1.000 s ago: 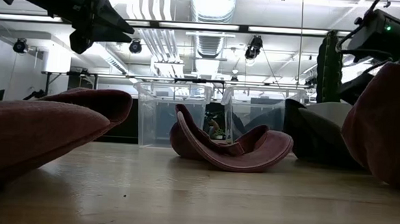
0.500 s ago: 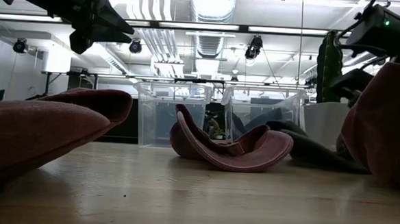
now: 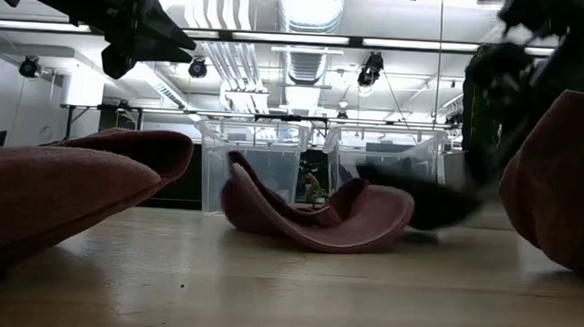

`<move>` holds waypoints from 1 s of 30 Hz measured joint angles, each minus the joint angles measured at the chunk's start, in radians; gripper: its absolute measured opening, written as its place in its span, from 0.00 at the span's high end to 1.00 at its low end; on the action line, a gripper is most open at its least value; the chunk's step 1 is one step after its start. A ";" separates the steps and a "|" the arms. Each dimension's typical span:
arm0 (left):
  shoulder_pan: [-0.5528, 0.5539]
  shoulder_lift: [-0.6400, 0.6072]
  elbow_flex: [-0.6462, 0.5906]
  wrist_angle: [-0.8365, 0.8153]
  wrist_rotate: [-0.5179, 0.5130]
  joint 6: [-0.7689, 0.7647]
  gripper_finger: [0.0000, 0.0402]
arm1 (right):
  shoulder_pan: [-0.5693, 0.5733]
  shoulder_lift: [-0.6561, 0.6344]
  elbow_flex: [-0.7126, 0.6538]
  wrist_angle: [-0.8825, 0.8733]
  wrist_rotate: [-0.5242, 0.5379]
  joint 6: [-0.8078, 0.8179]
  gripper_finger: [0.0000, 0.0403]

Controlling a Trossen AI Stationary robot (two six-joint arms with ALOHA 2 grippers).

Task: Pick & Place hat
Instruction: Put the black cap into the right transparent bin

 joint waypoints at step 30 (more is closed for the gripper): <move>0.000 0.000 0.002 0.004 0.002 -0.011 0.73 | 0.132 -0.003 0.640 -0.199 0.043 -0.247 0.97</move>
